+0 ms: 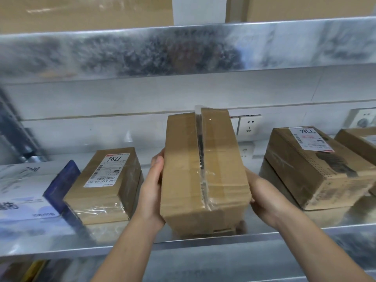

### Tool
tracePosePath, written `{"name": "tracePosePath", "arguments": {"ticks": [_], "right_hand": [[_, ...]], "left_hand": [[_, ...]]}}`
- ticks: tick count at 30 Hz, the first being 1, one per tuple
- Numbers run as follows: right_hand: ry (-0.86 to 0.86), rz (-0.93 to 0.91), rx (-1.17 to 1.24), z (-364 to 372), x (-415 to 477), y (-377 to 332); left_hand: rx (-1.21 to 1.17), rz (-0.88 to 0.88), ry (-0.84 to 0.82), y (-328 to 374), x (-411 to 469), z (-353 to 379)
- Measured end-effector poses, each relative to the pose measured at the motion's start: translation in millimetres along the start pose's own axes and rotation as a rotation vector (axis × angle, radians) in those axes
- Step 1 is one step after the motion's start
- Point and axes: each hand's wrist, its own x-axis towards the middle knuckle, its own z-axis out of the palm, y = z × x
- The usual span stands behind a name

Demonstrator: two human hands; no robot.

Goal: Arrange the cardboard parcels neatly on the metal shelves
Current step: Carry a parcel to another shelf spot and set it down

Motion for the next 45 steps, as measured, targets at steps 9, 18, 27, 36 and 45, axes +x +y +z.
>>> {"name": "tracePosePath", "arguments": {"ticks": [9, 18, 27, 36, 45], "right_hand": [[-0.085, -0.106, 0.176, -2.1, -7.2, -5.4], [0.033, -0.084, 0.355, 7.3, -8.9, -1.7], [0.072, -0.111, 0.387, 12.9, -9.5, 10.5], [0.026, -0.095, 0.249, 11.6, -10.8, 6.1], [-0.062, -0.224, 0.210, -9.9, -9.5, -24.2]], "left_hand": [[0.133, 0.074, 0.108, -0.2, 2.7, 2.9], [0.151, 0.015, 0.211, -9.0, 0.5, 6.9], [0.176, 0.053, 0.193, -14.0, -0.6, 7.4], [0.271, 0.044, 0.160, -11.5, 0.8, 1.0], [0.416, 0.073, 0.093, 10.8, 8.2, -1.5]]}}
